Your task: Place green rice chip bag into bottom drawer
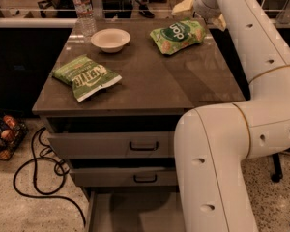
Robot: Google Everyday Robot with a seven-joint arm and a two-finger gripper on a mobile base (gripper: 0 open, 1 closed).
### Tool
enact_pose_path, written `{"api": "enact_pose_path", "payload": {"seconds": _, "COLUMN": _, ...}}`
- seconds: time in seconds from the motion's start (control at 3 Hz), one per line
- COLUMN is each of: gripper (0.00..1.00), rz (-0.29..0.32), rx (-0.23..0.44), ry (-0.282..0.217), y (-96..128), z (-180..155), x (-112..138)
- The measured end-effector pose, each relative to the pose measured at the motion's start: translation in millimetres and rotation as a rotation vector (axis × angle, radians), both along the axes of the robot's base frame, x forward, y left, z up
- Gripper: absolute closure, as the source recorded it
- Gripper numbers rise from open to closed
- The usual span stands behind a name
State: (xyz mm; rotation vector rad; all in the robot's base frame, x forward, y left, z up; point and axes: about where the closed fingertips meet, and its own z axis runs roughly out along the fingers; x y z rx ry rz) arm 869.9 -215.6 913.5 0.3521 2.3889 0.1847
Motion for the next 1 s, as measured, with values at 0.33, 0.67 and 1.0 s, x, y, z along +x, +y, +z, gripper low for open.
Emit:
{"api": "enact_pose_path", "payload": {"seconds": 0.33, "gripper": 0.00, "rz": -0.047, "rx": 0.126, "ry": 0.002, "y": -1.1, "z": -24.8, "x": 9.2}}
{"api": "enact_pose_path", "payload": {"seconds": 0.67, "gripper": 0.00, "rz": -0.095, "rx": 0.266, "ry": -0.066, "y": -4.1, "z": -44.6, "x": 33.9}}
{"api": "enact_pose_path", "payload": {"seconds": 1.0, "gripper": 0.00, "rz": -0.095, "rx": 0.265, "ry": -0.065, "y": -3.8, "z": -45.1, "x": 34.1}}
